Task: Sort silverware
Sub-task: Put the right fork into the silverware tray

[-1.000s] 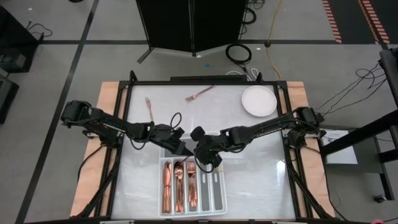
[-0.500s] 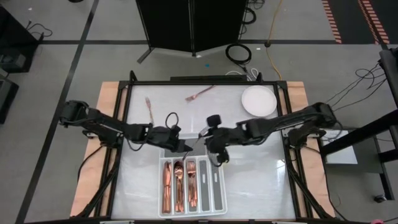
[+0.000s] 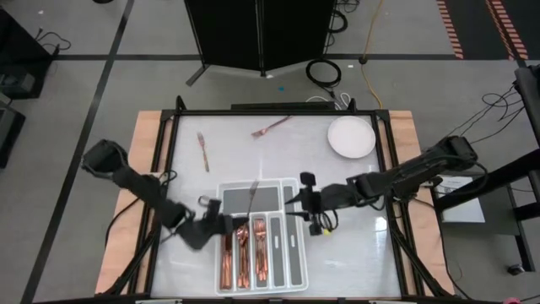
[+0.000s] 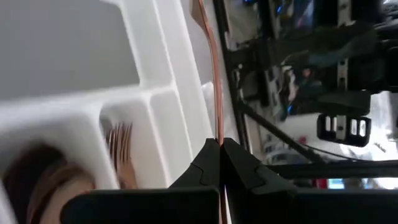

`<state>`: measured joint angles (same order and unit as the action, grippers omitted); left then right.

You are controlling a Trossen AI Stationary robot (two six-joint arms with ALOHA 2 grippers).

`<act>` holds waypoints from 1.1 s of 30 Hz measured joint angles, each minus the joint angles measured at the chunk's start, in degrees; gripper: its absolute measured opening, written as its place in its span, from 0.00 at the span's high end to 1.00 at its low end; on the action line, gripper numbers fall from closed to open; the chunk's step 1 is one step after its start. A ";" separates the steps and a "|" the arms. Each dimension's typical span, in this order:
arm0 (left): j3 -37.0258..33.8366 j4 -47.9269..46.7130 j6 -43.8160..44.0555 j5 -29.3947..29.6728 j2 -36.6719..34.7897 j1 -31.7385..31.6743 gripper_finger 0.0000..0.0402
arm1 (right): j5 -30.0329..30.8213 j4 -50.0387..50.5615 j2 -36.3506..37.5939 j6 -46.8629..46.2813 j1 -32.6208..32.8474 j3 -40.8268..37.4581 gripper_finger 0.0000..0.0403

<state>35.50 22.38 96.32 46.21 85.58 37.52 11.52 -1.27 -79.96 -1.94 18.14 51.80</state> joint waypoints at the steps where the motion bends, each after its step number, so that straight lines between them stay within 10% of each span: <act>1: 0.68 0.26 1.77 3.41 1.82 2.27 1.00 | -0.04 -3.17 0.03 -2.10 0.98 -1.38 0.68; 12: 15.51 1.25 3.52 19.81 17.87 13.71 0.99 | 4.95 -28.17 -7.70 -14.65 13.99 -4.36 0.68; 33: 25.03 0.91 18.82 19.62 30.90 14.65 0.99 | 16.93 -27.80 -28.97 -19.44 26.01 18.26 0.68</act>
<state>60.53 23.29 115.14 65.83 116.49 52.17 28.45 -29.07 -108.92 -21.38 44.15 70.06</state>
